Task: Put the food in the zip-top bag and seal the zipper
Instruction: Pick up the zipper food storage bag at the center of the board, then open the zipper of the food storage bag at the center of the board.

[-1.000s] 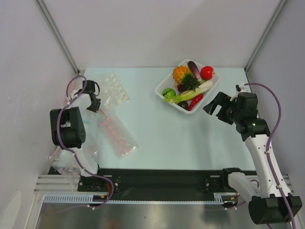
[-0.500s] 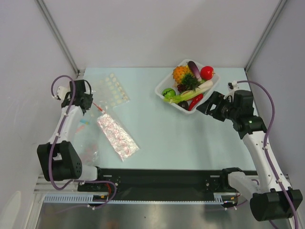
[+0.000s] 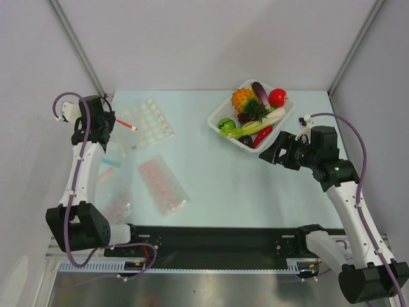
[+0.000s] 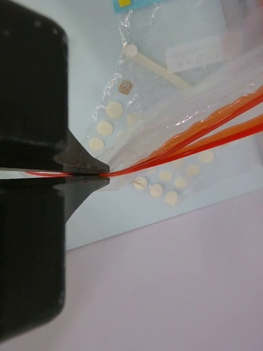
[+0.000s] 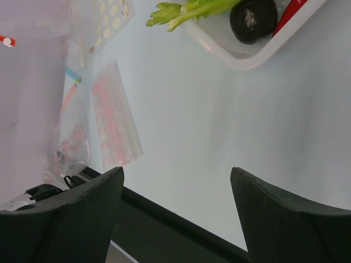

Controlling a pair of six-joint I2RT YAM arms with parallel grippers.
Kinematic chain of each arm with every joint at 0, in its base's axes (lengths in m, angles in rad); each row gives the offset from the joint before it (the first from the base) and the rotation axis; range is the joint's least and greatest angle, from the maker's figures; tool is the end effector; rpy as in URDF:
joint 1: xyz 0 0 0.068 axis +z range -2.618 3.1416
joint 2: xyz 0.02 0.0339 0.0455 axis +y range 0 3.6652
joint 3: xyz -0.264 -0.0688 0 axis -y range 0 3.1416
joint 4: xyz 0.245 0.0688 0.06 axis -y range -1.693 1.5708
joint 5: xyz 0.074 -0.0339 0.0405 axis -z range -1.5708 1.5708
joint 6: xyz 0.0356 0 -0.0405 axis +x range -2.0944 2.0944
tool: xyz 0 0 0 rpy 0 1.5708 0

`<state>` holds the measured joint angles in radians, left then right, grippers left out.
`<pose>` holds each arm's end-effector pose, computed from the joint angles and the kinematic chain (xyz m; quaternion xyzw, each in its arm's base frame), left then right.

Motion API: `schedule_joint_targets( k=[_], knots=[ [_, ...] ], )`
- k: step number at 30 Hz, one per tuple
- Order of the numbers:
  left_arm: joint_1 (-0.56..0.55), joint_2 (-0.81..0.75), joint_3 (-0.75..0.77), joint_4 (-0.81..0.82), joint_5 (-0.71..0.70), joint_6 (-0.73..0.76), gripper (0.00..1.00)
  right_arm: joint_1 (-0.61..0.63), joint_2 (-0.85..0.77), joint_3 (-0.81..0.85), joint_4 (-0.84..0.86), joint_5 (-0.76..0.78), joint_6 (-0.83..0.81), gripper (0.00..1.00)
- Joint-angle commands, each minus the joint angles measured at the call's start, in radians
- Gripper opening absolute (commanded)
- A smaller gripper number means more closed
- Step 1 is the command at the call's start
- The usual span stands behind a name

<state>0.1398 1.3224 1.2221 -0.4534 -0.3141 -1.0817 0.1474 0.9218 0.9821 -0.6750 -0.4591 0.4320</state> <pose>0.2922 0.0522 0.3478 -0.5571 0.6631 -0.0965 0.4905 0.1836 0.0432 0.3374 0.0190 0.8707 0.3216 0.3716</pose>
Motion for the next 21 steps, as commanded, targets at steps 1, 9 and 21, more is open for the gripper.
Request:
schedule_joint_targets(
  k=[1, 9, 21],
  knots=[
    [-0.022, -0.060, 0.007, 0.062, 0.110, 0.071, 0.00, 0.014, -0.006, 0.023, -0.009, -0.019, -0.013, 0.85],
    [-0.371, -0.084, 0.033, -0.050, 0.125, 0.144, 0.00, 0.075, 0.080, 0.059, 0.104, -0.066, 0.017, 0.75],
    [-0.805, 0.020, 0.152, -0.218, 0.055, 0.011, 0.00, 0.305, 0.279, 0.250, 0.199, -0.052, -0.033, 0.72]
  ],
)
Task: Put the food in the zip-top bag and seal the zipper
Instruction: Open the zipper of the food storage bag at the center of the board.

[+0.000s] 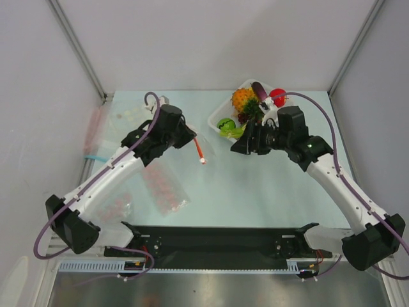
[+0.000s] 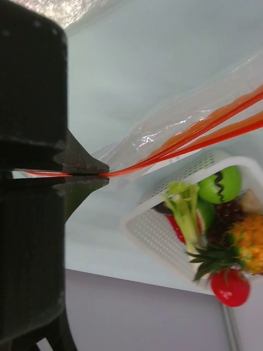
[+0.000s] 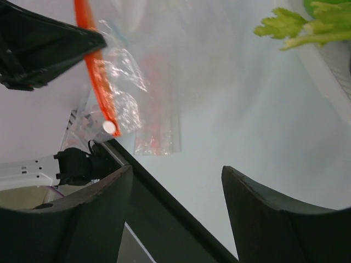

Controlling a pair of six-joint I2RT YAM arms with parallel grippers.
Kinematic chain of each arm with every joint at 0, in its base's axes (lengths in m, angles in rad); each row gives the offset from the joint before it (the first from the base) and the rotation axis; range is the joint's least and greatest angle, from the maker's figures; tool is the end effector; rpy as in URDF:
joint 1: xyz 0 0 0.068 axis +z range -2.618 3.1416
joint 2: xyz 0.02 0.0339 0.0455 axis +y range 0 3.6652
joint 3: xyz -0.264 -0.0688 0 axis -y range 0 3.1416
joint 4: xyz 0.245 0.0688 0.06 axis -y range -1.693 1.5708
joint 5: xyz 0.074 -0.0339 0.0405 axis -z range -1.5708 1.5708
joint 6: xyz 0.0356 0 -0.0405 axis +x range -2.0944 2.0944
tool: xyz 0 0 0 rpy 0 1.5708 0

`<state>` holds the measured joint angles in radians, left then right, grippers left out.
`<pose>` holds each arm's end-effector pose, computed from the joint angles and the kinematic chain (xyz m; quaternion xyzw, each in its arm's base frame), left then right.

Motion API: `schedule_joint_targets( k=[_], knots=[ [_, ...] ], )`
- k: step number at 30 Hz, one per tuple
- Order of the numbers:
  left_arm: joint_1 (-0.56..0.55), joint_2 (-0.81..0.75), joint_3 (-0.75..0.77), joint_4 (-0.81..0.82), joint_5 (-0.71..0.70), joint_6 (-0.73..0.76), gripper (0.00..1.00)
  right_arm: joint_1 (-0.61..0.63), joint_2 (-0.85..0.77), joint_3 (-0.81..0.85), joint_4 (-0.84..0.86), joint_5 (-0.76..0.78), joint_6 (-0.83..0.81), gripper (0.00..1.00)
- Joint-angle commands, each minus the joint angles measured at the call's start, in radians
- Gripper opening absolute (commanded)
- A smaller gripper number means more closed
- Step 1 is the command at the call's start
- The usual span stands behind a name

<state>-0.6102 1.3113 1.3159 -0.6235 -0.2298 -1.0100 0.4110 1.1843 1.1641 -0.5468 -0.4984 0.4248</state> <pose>0.2386 -0.1569 0.3667 -0.2268 0.8550 -0.2594 0.3876 0.2274 0.1177 0.3565 -0.1128 0.8504 0.3868 0.3384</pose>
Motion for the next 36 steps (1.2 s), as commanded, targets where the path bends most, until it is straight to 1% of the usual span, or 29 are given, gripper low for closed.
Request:
schedule_joint_targets(
  k=[1, 5, 8, 11, 15, 19, 22, 26, 28, 34, 35, 36],
  knots=[
    [-0.074, 0.040, 0.068, -0.064, -0.026, -0.088, 0.00, 0.052, 0.027, 0.071, 0.090, -0.008, -0.029, 0.72],
    [-0.164, 0.089, 0.115, -0.108, -0.025, -0.163, 0.00, 0.097, 0.034, 0.056, 0.148, -0.014, -0.038, 0.74],
    [-0.206, 0.112, 0.137, -0.133, -0.036, -0.199, 0.00, 0.115, 0.015, 0.025, 0.186, -0.008, -0.046, 0.76],
    [-0.229, 0.128, 0.177, -0.151, -0.045, -0.214, 0.00, 0.124, 0.000, -0.006, 0.203, -0.009, -0.052, 0.75],
    [-0.250, 0.154, 0.213, -0.163, -0.042, -0.222, 0.01, 0.140, -0.011, -0.038, 0.217, -0.012, -0.055, 0.70],
    [-0.266, 0.158, 0.223, -0.154, -0.046, -0.228, 0.01, 0.153, -0.023, -0.070, 0.215, -0.008, -0.070, 0.70],
    [-0.267, 0.146, 0.204, -0.130, -0.051, -0.231, 0.01, 0.161, -0.046, -0.095, 0.246, -0.017, -0.070, 0.72],
    [-0.270, 0.146, 0.198, -0.128, -0.045, -0.230, 0.01, 0.170, -0.055, -0.109, 0.266, -0.019, -0.064, 0.79],
    [-0.272, 0.143, 0.198, -0.125, -0.043, -0.230, 0.01, 0.176, -0.048, -0.106, 0.262, -0.019, -0.066, 0.79],
    [-0.273, 0.151, 0.213, -0.133, -0.045, -0.217, 0.02, 0.186, -0.037, -0.101, 0.232, 0.024, -0.078, 0.66],
    [-0.275, 0.152, 0.218, -0.134, -0.046, -0.214, 0.02, 0.186, -0.035, -0.101, 0.225, 0.047, -0.081, 0.62],
    [-0.275, 0.152, 0.223, -0.134, -0.049, -0.210, 0.02, 0.186, -0.035, -0.100, 0.213, 0.055, -0.087, 0.60]
  ],
)
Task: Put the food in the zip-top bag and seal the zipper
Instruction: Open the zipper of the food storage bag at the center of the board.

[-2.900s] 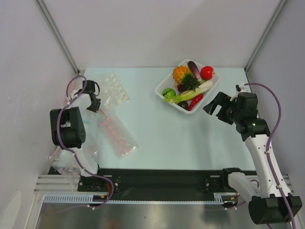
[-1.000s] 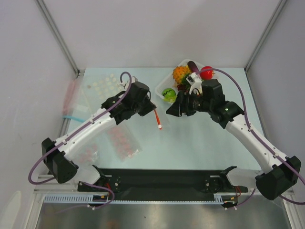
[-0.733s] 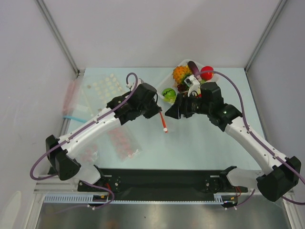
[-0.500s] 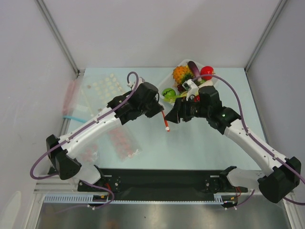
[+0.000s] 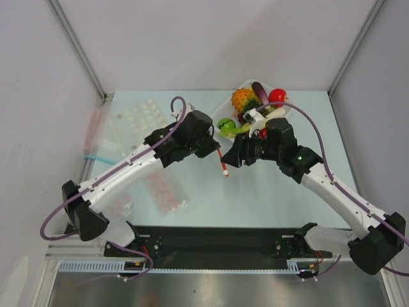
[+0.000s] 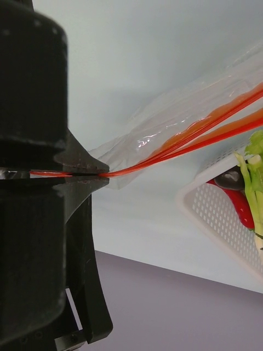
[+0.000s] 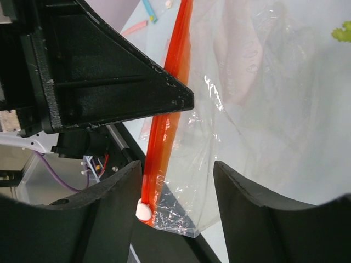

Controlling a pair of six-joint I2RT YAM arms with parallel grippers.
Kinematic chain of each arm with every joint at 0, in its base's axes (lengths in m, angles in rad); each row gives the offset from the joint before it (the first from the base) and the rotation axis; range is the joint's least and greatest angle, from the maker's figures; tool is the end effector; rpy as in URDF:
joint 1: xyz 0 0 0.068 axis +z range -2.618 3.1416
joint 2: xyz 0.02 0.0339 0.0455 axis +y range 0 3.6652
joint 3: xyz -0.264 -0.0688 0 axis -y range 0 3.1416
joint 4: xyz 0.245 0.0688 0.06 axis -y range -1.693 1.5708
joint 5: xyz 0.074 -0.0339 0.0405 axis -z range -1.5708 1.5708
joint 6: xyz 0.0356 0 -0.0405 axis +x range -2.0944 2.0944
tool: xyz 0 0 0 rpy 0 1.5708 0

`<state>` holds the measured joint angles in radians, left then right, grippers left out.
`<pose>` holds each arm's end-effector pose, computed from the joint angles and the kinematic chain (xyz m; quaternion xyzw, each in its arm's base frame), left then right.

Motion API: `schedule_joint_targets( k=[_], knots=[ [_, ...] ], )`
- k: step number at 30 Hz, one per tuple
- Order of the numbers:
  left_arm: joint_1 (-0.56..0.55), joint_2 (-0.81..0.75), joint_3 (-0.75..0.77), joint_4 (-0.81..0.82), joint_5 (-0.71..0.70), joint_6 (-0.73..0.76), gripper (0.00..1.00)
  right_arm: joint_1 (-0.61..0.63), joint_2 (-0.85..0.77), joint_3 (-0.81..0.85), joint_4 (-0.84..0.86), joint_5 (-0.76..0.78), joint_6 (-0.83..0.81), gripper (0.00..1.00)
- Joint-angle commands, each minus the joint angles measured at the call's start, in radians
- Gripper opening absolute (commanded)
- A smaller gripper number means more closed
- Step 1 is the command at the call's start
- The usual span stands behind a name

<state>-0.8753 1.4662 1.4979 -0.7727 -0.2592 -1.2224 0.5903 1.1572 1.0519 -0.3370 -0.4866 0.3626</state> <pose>0.2091 -0.2363 0.3706 -0.2080 0.8849 -0.2875 0.3018 0.2060 0.1581 0.3440 -0.2212 0.8002 0.4189 0.3679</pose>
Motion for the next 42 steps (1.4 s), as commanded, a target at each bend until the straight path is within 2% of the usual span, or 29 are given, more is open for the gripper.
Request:
schedule_joint_targets(
  k=[1, 4, 5, 8, 11, 12, 14, 21, 27, 30, 31, 37, 39, 41, 42],
  knots=[
    [-0.011, 0.000, 0.045, 0.010, -0.025, 0.006, 0.02, 0.008, -0.010, 0.013, 0.000, 0.051, -0.027, 0.59],
    [-0.014, 0.016, 0.068, -0.008, -0.029, 0.015, 0.02, 0.008, -0.016, 0.011, -0.011, 0.075, -0.036, 0.51],
    [-0.016, 0.023, 0.077, -0.013, -0.029, 0.018, 0.02, 0.008, -0.019, 0.011, -0.016, 0.095, -0.040, 0.45],
    [-0.021, 0.032, 0.087, -0.020, -0.028, 0.020, 0.02, 0.008, -0.022, 0.014, -0.017, 0.100, -0.051, 0.43],
    [-0.024, 0.045, 0.097, -0.028, -0.026, 0.020, 0.03, 0.011, -0.021, 0.016, -0.025, 0.099, -0.060, 0.46],
    [-0.025, 0.052, 0.108, -0.036, -0.028, 0.023, 0.03, 0.016, -0.025, 0.014, -0.027, 0.094, -0.068, 0.55],
    [-0.027, 0.062, 0.117, -0.043, -0.029, 0.027, 0.03, 0.017, -0.033, 0.013, -0.017, 0.097, -0.070, 0.61],
    [-0.034, 0.079, 0.133, -0.050, -0.029, 0.029, 0.03, 0.023, -0.011, 0.007, -0.037, 0.111, -0.076, 0.62],
    [-0.037, 0.094, 0.150, -0.057, -0.025, 0.035, 0.04, 0.025, -0.017, 0.000, -0.043, 0.141, -0.076, 0.49],
    [-0.037, 0.097, 0.151, -0.060, -0.023, 0.038, 0.04, 0.025, -0.033, -0.007, -0.034, 0.149, -0.073, 0.35],
    [-0.039, 0.098, 0.153, -0.062, -0.023, 0.038, 0.05, 0.025, -0.033, -0.009, -0.036, 0.155, -0.073, 0.28],
    [-0.039, 0.102, 0.159, -0.063, -0.018, 0.040, 0.09, 0.025, -0.021, -0.004, -0.050, 0.169, -0.074, 0.07],
    [-0.039, 0.102, 0.160, -0.062, -0.018, 0.043, 0.14, 0.025, -0.021, -0.003, -0.045, 0.168, -0.074, 0.03],
    [-0.039, 0.097, 0.159, -0.057, -0.015, 0.055, 0.32, 0.025, -0.021, -0.003, -0.046, 0.174, -0.071, 0.00],
    [-0.039, 0.097, 0.160, -0.059, -0.021, 0.061, 0.48, 0.025, -0.022, -0.004, -0.046, 0.177, -0.067, 0.00]
  ],
)
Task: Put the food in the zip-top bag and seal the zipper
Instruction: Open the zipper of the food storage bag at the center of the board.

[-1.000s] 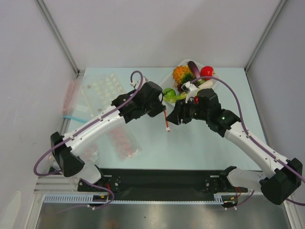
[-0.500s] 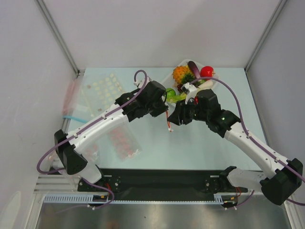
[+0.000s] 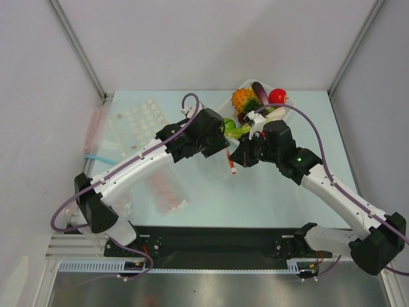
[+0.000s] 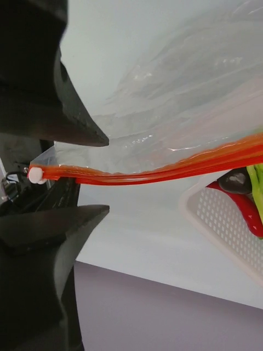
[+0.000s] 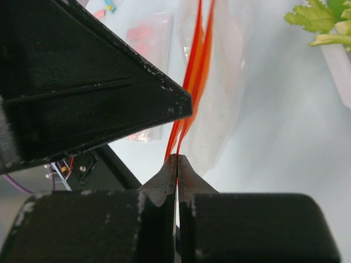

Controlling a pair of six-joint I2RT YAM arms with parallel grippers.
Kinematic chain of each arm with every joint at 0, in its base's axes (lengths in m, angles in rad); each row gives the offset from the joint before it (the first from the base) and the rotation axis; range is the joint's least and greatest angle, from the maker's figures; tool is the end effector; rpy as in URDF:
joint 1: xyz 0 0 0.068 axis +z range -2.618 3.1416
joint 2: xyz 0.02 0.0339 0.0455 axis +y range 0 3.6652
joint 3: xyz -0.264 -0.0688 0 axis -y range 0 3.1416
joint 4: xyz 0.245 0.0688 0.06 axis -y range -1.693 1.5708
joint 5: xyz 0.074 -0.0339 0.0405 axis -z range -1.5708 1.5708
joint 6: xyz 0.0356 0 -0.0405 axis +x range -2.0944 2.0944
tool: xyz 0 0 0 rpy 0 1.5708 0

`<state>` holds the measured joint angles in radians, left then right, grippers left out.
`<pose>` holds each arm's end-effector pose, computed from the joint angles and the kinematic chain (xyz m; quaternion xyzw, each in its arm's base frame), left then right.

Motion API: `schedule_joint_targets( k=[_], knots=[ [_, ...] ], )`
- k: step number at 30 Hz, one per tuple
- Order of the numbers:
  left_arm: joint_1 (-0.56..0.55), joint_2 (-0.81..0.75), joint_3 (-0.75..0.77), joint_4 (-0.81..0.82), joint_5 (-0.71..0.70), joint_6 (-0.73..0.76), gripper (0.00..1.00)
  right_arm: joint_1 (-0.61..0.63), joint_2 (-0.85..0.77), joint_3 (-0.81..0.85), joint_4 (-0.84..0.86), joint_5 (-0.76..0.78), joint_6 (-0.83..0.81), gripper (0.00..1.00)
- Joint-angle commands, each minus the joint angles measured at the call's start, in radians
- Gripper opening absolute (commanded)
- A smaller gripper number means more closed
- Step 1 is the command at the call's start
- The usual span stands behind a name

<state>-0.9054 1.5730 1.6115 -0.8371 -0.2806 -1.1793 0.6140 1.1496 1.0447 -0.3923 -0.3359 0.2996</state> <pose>0.2168 -0.2603 0.3694 -0.1774 0.9015 -0.2567 0.2999 0.2030 0.1574 0.3371 -0.2171 0.8234 0.3513 0.3891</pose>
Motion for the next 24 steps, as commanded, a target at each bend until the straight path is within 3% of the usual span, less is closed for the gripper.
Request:
schedule_joint_targets(
  k=[1, 2, 3, 6, 17, 24],
  knots=[
    [-0.009, -0.016, 0.050, 0.001, -0.005, 0.023, 0.54, 0.001, -0.016, 0.002, 0.010, 0.026, -0.002, 0.00],
    [-0.009, -0.021, 0.054, -0.011, -0.014, 0.030, 0.60, 0.001, -0.014, 0.002, 0.009, 0.026, 0.001, 0.00],
    [-0.007, -0.025, 0.057, -0.019, -0.032, 0.043, 0.74, -0.002, -0.017, 0.002, 0.009, 0.026, 0.004, 0.00],
    [-0.006, -0.056, 0.057, -0.033, -0.048, 0.098, 0.84, -0.003, -0.016, 0.000, 0.015, 0.009, 0.019, 0.00],
    [-0.003, -0.176, -0.091, 0.035, -0.055, 0.201, 0.78, -0.063, -0.027, -0.031, 0.061, -0.069, 0.065, 0.00],
    [0.052, -0.119, -0.039, 0.032, -0.016, 0.245, 0.77, -0.063, -0.013, -0.023, 0.073, -0.083, 0.062, 0.00]
  ],
)
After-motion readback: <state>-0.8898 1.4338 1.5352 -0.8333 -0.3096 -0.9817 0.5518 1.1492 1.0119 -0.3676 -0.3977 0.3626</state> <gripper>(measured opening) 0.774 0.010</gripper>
